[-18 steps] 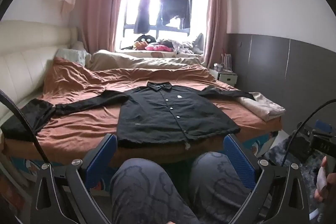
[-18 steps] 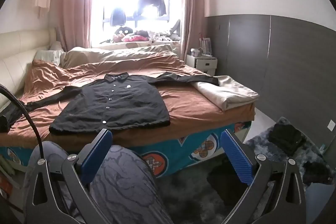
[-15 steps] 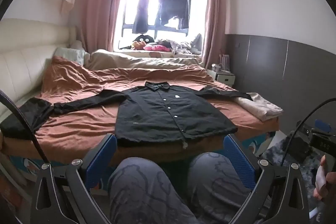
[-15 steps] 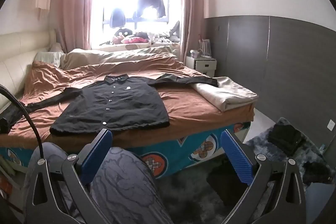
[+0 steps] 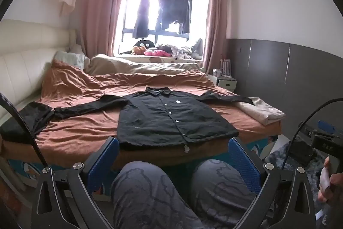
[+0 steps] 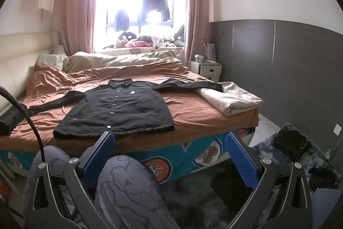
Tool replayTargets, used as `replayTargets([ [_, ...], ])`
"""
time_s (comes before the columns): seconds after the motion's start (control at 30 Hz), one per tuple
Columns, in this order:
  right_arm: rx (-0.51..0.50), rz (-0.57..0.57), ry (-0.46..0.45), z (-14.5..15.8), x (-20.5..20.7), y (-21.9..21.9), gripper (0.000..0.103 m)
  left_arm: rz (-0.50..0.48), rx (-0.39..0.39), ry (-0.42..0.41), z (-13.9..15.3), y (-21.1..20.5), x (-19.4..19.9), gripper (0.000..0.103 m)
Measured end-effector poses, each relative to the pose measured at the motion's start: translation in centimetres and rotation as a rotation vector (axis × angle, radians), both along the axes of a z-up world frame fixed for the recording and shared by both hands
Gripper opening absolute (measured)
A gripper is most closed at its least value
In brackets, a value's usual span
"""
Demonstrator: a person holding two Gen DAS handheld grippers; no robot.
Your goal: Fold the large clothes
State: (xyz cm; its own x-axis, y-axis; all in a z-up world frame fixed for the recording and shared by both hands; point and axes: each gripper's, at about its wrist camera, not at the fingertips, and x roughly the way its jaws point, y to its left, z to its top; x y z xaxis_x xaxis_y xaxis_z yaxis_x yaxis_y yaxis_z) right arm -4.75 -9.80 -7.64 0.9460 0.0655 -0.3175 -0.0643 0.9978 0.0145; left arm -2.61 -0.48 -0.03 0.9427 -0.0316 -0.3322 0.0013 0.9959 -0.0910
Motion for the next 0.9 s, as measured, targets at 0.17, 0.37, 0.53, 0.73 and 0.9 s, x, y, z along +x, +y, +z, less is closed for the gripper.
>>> replayTargets([
  [0.17,0.001,-0.002,-0.005,-0.26,-0.11,0.21,0.103,0.001,0.001,0.002,0.01,0.09,-0.02,0.102],
  [0.37,0.007,-0.002,-0.007,-0.35,-0.31,0.17,0.103,-0.001,0.000,0.003,-0.04,0.25,0.09,0.102],
  [0.53,0.010,-0.005,-0.011,-0.30,-0.51,0.12,0.103,-0.006,0.008,-0.002,0.10,0.08,-0.07,0.102],
  [0.73,0.013,-0.004,-0.009,-0.44,-0.58,0.03,0.103,-0.008,0.013,-0.006,0.36,-0.03,-0.51,0.102],
  [0.9,0.013,-0.004,-0.012,-0.44,-0.63,0.02,0.103,-0.010,0.012,-0.015,0.34,0.17,-0.69,0.102],
])
